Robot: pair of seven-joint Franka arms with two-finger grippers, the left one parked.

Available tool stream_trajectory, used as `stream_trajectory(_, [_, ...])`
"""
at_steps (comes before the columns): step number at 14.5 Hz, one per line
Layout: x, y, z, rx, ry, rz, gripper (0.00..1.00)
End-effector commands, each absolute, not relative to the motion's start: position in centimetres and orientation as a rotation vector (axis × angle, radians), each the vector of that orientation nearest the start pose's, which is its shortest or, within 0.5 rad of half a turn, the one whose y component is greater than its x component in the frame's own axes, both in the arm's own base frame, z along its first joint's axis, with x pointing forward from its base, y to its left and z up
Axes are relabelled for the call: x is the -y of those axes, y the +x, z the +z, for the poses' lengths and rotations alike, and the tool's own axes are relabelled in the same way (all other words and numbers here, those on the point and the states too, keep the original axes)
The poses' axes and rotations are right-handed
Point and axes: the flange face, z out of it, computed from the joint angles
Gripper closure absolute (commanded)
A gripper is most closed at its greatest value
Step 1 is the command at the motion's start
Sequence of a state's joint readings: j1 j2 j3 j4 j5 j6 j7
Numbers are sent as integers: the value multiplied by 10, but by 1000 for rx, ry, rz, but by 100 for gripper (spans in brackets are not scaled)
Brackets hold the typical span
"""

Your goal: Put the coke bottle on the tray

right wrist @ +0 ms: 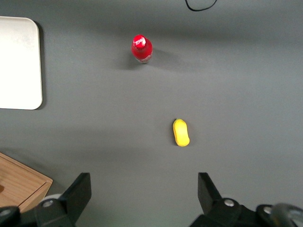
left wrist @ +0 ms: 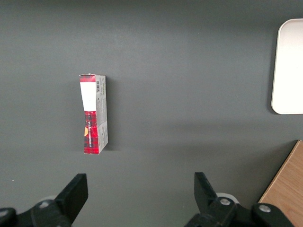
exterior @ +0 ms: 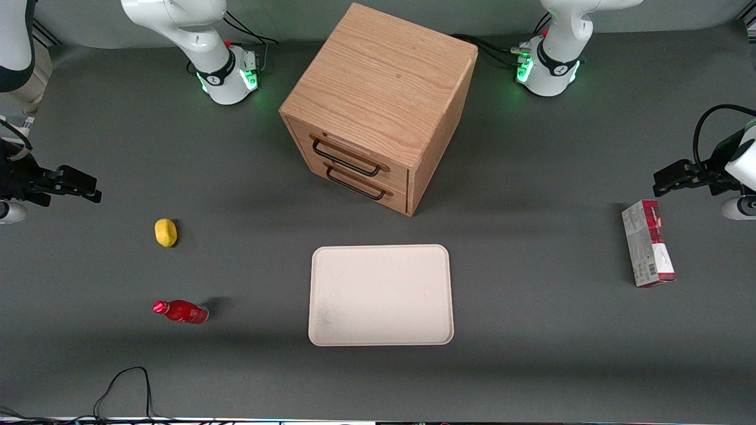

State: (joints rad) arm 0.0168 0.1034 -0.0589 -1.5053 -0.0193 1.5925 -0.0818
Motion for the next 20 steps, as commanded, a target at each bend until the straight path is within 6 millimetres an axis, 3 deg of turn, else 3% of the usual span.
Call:
stream_trajectory(1, [25,583,599,30,-3162,35,0])
stream_trajectory(14, [23,582,598,-24,-3149,56,0])
stream_trajectory(16, [21,595,603,-16,-3153,22,0])
stream_trajectory(20, [13,652,595,5,-3142,30,0])
